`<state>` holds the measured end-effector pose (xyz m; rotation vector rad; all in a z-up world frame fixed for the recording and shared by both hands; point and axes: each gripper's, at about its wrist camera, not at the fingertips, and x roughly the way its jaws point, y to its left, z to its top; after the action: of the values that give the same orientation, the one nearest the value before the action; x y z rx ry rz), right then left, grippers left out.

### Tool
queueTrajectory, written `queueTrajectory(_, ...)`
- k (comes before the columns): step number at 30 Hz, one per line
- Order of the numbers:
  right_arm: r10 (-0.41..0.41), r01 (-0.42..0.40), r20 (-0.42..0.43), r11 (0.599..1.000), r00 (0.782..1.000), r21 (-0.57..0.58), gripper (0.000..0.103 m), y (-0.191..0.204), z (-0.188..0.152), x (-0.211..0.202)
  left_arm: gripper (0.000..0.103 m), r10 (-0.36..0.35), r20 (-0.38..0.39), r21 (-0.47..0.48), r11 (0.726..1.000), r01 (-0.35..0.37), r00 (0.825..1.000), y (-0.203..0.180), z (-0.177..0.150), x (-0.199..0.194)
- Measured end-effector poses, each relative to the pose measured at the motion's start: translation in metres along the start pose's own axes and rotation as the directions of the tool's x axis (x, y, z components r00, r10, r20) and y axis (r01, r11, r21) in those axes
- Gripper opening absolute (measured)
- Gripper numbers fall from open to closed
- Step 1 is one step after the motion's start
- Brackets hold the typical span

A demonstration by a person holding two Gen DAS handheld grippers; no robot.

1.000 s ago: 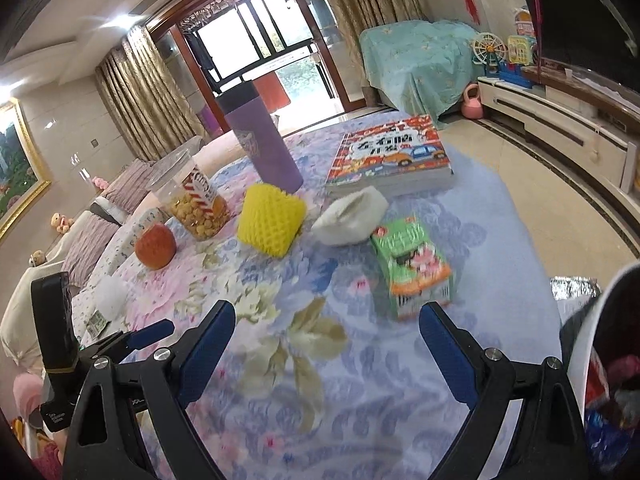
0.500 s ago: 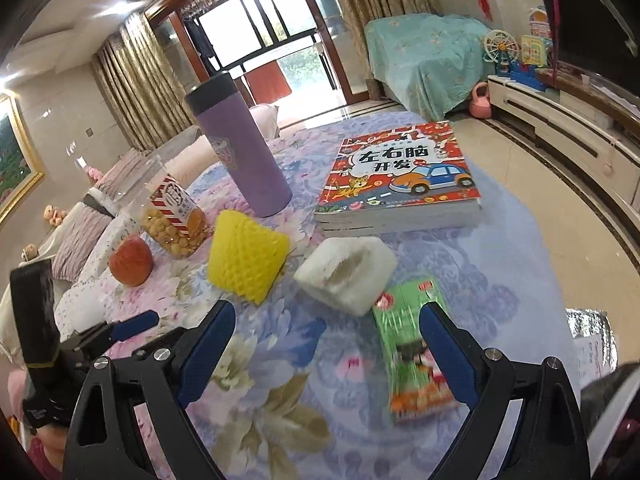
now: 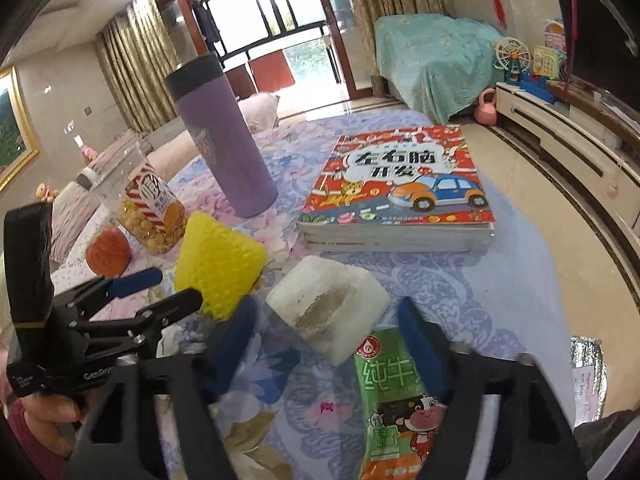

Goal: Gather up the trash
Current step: 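Grasp the yellow foam net with the left tool while the right tool grasps the white foam block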

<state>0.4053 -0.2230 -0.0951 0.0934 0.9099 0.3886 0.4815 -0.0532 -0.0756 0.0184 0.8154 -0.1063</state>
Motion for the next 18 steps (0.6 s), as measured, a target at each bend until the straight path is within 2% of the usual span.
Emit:
queueTrajectory(1, -0.004, 0.004, -0.007, 1.000, 1.000, 0.000, 0.052, 0.000, 0.000, 0.002, 0.041, -0.004, -0.007, 0.003, 1.000, 0.004, 1.000, -0.001, 0.000, 0.003)
queueTrajectory(2, -0.015, 0.015, -0.010, 1.000, 1.000, -0.001, 0.048, -0.002, -0.001, 0.004, 0.028, -0.011, -0.016, 0.004, 1.000, 0.011, 1.000, 0.000, 0.000, 0.006)
queueTrajectory(3, -0.019, 0.019, -0.010, 1.000, 1.000, -0.002, 0.046, -0.002, -0.001, 0.004, 0.020, -0.019, -0.020, 0.000, 1.000, 0.019, 1.000, 0.000, 0.000, 0.009)
queueTrajectory(5, -0.011, 0.011, 0.000, 1.000, 1.000, 0.002, 0.042, -0.004, -0.002, 0.001, 0.013, -0.029, -0.017, -0.010, 1.000, 0.029, 0.999, 0.002, -0.002, 0.009)
queueTrajectory(18, 0.053, -0.054, 0.072, 0.998, 0.996, 0.016, 0.039, 0.012, -0.015, -0.041, 0.011, -0.064, 0.044, -0.063, 0.996, 0.066, 0.997, 0.009, -0.036, -0.055)
